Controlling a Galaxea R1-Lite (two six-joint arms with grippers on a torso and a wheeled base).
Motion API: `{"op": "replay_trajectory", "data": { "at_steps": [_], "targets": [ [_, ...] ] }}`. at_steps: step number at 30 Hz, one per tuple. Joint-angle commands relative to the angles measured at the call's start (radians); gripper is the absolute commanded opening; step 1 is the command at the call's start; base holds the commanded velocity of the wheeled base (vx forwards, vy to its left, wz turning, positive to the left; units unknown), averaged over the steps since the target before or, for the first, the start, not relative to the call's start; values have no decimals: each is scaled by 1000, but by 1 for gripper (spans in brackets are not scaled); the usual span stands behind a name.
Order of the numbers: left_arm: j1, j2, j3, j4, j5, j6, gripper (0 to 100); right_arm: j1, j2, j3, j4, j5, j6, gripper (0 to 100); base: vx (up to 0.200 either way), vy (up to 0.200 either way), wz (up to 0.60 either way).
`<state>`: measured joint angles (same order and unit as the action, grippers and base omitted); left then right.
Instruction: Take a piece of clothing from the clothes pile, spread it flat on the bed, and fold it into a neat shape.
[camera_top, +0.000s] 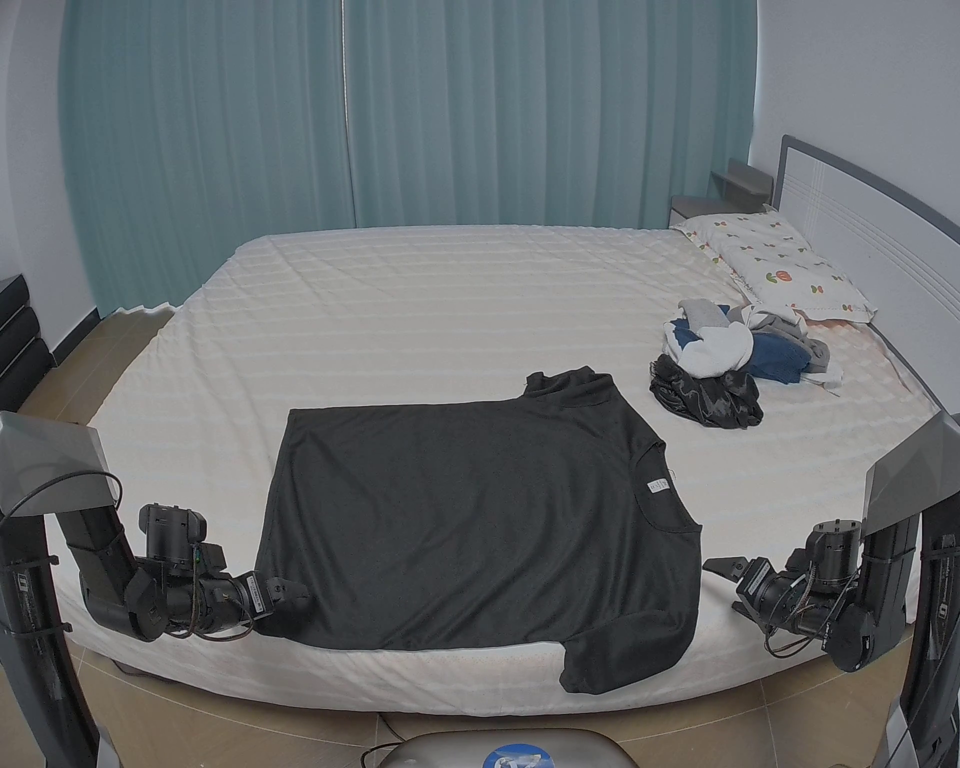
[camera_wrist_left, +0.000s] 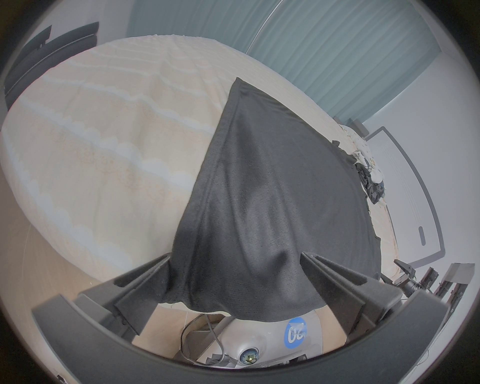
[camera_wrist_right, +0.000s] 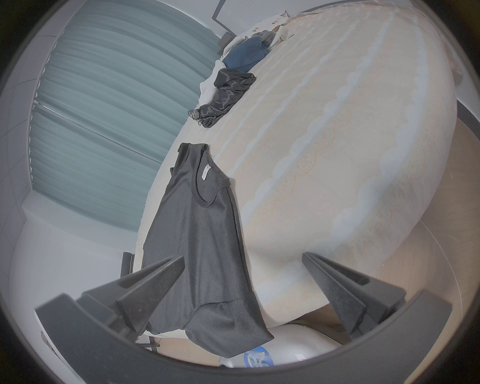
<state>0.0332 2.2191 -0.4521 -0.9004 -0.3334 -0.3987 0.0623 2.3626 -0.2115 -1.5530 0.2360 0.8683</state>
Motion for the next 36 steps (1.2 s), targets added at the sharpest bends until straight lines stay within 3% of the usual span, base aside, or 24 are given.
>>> {"op": "replay_trajectory", "data": {
  "at_steps": [1, 6, 7, 13, 19, 20, 28, 36],
  "targets": [
    [7, 5, 1, 2, 13, 1, 100, -1, 1, 1, -13, 0, 0, 100, 0, 0, 0],
    [11, 14, 0, -3, 42, 1, 100, 1, 1, 1, -13, 0, 0, 100, 0, 0, 0],
    [11, 14, 0, -3, 42, 0, 0, 1, 1, 1, -13, 0, -2, 100, 0, 0, 0],
    [16, 10, 9, -3, 43, -9, 0, 1, 1, 3, -13, -1, -6, 100, 0, 0, 0],
    [24, 4, 16, -6, 43, -49, 0, 8, 3, 17, -13, -1, -58, 100, 0, 0, 0],
    [31, 1, 16, -8, 43, -77, 0, 10, 4, 20, -13, 2, -101, 100, 0, 0, 0],
    [36, -10, 16, -8, 33, -124, 0, 45, 0, 14, -13, 5, -109, 100, 0, 0, 0],
    [37, -13, 9, -9, 28, -183, 0, 53, 49, -131, -10, -1, -124, 100, 0, 0, 0]
  ]
}}
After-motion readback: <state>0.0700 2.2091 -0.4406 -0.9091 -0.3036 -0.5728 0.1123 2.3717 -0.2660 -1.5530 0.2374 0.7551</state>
